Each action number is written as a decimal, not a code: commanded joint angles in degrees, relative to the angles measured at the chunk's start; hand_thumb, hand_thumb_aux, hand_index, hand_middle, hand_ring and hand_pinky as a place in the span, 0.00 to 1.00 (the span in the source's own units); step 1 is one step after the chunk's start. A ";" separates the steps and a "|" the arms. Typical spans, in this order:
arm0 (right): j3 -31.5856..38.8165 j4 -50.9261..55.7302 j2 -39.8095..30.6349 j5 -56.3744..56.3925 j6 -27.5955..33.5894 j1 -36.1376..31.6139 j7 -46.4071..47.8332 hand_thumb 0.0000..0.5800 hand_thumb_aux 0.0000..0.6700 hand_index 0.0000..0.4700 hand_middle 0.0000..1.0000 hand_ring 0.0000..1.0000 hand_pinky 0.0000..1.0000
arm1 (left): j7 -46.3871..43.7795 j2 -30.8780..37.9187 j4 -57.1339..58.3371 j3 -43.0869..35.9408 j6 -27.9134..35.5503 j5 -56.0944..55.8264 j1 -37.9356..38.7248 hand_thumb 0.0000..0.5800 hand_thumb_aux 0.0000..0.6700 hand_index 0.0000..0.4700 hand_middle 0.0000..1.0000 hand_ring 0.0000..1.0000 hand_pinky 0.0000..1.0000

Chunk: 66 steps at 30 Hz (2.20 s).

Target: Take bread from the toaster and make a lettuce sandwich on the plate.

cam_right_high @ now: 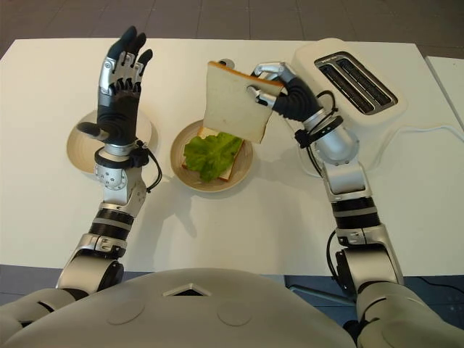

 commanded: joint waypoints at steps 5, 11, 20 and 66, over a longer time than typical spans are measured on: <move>5.06 6.58 6.49 -3.05 -1.12 2.93 0.84 1.00 1.00 1.00 1.00 1.00 1.00 | -13.72 6.58 -3.12 -9.38 -2.67 13.34 8.17 0.00 0.00 0.00 0.00 0.00 0.00; 6.72 18.73 8.51 -8.19 -4.16 1.04 -0.53 1.00 1.00 1.00 1.00 1.00 1.00 | -10.77 9.82 8.23 -10.43 2.44 36.92 7.22 0.00 0.00 0.00 0.00 0.00 0.00; 10.37 30.51 6.31 -19.76 -9.32 -2.00 -6.70 1.00 1.00 1.00 1.00 1.00 1.00 | 1.13 12.22 14.02 -12.07 9.28 56.14 5.14 0.00 0.00 0.00 0.00 0.00 0.00; 17.70 -3.98 -9.68 16.87 -3.24 19.48 55.69 1.00 1.00 1.00 1.00 1.00 1.00 | -34.62 15.66 7.28 -27.71 4.60 16.15 9.06 1.00 1.00 1.00 1.00 1.00 1.00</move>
